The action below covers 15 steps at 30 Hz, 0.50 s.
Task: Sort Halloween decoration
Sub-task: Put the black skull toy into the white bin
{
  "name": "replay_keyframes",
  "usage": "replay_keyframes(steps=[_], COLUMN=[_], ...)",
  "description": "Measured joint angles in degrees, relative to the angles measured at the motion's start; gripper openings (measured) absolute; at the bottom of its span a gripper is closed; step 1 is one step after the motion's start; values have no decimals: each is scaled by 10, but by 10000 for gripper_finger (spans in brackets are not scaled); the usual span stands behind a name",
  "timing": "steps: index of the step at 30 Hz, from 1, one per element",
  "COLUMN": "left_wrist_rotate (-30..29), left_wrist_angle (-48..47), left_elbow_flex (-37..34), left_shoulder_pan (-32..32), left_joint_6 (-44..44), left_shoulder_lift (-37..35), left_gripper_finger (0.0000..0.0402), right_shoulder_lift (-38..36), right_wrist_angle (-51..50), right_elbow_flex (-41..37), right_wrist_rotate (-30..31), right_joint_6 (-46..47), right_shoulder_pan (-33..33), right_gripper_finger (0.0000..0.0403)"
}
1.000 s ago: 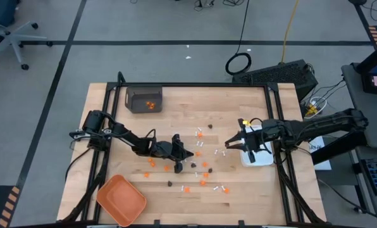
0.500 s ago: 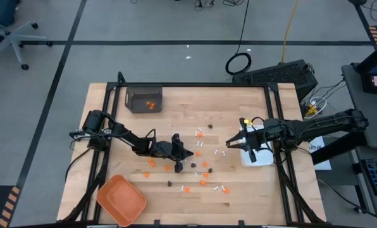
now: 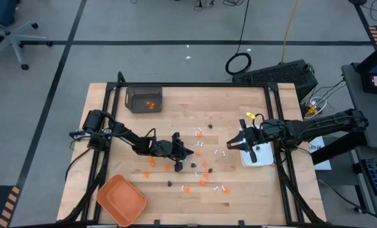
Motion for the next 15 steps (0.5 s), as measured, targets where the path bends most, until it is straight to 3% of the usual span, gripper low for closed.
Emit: replay_keyframes(steps=[4,15], left_wrist_rotate=[0,0], left_wrist_angle=[0,0], left_elbow_flex=[0,0], left_shoulder_pan=[0,0], left_joint_6=[15,15], left_shoulder_lift=[0,0], left_gripper_finger=[0,0], right_shoulder_lift=[-20,-37], right_wrist_angle=[-67,-433], right_elbow_flex=[2,94], right_wrist_rotate=[22,172], right_joint_6=[65,239], right_shoulder_pan=[0,6], right_gripper_finger=[61,61])
